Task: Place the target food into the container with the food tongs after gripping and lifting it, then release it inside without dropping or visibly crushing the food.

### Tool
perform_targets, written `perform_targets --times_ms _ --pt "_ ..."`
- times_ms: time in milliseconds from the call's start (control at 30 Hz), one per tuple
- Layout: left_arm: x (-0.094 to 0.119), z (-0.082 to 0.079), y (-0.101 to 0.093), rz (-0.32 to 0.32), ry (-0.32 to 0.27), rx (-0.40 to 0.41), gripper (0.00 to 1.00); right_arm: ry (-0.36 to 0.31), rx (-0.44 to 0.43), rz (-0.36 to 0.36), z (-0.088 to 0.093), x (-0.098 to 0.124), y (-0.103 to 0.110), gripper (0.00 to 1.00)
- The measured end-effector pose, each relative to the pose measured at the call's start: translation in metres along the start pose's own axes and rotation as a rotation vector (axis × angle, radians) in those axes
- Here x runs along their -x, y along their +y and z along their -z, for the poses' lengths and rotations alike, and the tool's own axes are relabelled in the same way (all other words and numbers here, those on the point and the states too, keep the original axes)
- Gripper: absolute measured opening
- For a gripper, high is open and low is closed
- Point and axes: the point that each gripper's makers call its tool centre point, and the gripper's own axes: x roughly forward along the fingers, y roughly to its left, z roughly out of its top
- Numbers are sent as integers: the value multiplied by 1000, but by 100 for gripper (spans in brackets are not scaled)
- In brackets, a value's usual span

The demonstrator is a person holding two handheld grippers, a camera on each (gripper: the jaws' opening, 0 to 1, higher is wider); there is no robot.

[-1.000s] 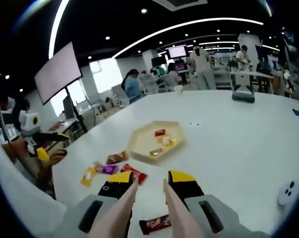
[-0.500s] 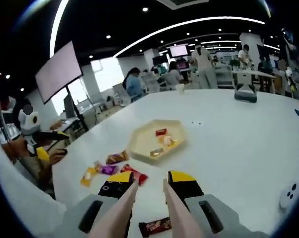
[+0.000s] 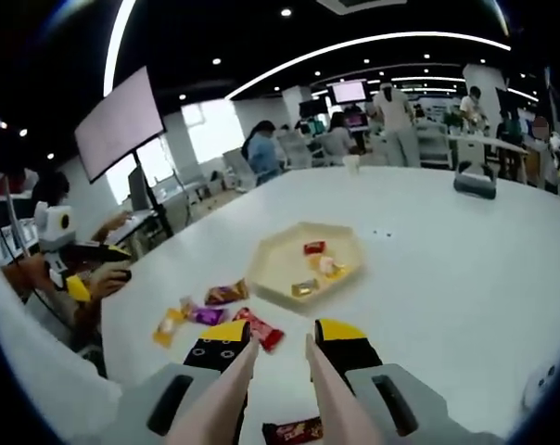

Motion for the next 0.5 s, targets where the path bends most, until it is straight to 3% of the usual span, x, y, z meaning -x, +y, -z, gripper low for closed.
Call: perform_targets --times_ms 500 --pt "8 9 3 -22 6 30 90 64 68 -65 1 -19 14 27"
